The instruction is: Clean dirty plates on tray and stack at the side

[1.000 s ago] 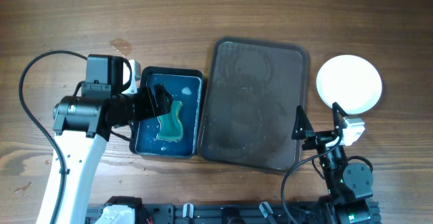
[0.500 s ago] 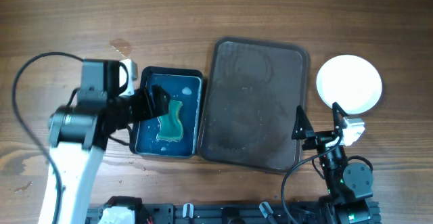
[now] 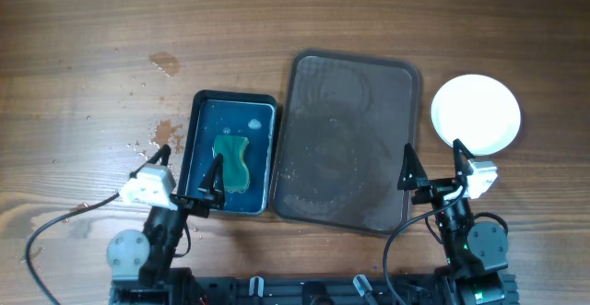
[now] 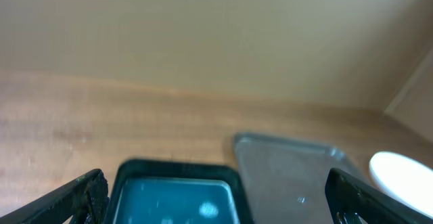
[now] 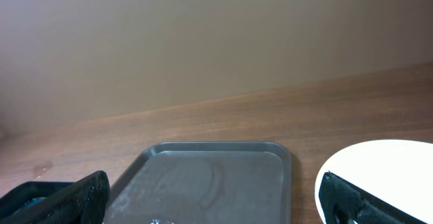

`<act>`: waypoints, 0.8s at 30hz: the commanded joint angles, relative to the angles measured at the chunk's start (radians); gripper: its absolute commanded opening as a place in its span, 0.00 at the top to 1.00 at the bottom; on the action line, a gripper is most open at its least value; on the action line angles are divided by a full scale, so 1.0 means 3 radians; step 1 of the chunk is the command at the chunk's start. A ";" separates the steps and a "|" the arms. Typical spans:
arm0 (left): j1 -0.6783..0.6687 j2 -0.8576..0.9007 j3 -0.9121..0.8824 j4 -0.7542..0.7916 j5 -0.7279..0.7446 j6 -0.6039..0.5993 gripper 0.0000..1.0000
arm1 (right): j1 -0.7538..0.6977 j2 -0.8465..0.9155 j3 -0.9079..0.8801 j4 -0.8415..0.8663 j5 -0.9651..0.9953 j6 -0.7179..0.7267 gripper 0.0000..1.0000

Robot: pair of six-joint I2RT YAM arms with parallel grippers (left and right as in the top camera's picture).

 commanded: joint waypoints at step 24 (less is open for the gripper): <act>-0.0188 -0.0067 -0.0645 0.0557 -0.0024 0.0041 0.00 | -0.0019 -0.0027 -0.0005 0.0019 0.0047 0.0052 0.00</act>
